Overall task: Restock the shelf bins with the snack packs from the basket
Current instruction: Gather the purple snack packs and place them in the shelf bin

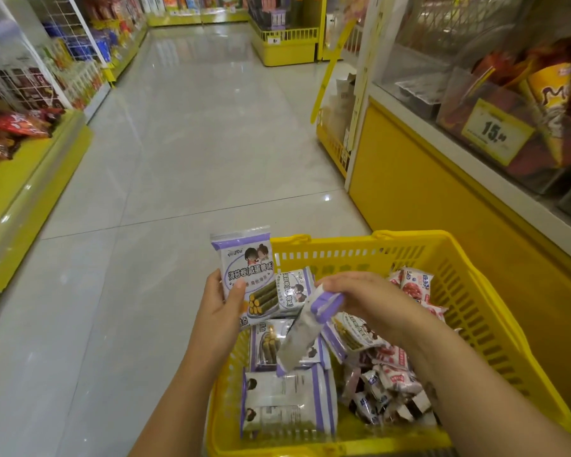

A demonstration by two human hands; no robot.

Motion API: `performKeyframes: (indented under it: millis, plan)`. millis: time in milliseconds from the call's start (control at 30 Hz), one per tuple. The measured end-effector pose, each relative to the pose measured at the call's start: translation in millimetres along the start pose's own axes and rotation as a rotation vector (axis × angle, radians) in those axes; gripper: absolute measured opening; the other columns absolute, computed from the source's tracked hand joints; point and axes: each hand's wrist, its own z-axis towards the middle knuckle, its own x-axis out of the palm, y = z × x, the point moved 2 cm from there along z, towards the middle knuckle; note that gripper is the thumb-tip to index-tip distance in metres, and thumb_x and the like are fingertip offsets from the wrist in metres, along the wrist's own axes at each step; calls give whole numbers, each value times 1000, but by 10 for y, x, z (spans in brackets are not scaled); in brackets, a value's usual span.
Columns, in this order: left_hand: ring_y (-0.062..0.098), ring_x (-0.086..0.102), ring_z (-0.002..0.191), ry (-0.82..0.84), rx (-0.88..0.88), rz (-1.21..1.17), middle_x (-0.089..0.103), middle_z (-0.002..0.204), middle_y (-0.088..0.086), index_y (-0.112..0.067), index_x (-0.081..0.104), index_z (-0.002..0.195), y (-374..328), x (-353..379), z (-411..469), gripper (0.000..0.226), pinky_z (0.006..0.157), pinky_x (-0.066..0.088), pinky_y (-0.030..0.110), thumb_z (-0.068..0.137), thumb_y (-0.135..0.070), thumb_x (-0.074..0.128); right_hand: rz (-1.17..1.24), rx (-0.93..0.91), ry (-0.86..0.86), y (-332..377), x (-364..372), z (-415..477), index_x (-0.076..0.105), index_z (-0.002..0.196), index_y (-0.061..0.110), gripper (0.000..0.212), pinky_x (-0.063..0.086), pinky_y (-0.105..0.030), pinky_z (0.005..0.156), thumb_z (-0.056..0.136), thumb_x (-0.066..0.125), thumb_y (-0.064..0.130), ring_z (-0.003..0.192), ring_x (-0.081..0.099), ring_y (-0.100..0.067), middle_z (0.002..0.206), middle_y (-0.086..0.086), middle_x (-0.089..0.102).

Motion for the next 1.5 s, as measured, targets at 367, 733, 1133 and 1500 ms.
performKeyframes:
  millis: [367, 733, 1133, 1500]
  plan:
    - [4, 61, 112, 346, 91, 32, 62, 123, -19, -42, 42, 135, 55, 426, -236, 73, 90, 51, 30, 71, -63, 70, 584, 194, -67, -59, 85, 91, 68, 91, 16, 20, 43, -61, 95, 90, 60, 34, 52, 59, -5, 65, 4, 70]
    - [-11, 61, 95, 15, 129, 12, 65, 103, -29, -39, 47, 123, 139, 316, -131, 52, 67, 45, 2, 84, -17, 71, 442, 575, -584, -1146, -58, 187, 36, 141, 5, 60, 50, -42, 76, 91, 63, 24, 93, 55, -32, 121, -15, 53]
    - [-13, 60, 96, 34, 40, 55, 62, 114, -22, -33, 43, 136, 258, 358, -101, 58, 66, 46, 2, 85, -26, 71, 728, 686, -561, -1503, 64, 501, 58, 104, 5, 17, 45, -49, 98, 90, 62, 12, 97, 64, -31, 111, -14, 67]
    - [0, 56, 114, -53, 104, -61, 56, 127, -22, -39, 32, 143, -209, 376, -178, 57, 89, 43, 19, 91, -40, 57, 549, -44, -609, -424, -31, -64, 60, 93, 6, 10, 53, -37, 66, 88, 53, 11, 72, 68, -20, 84, -8, 69]
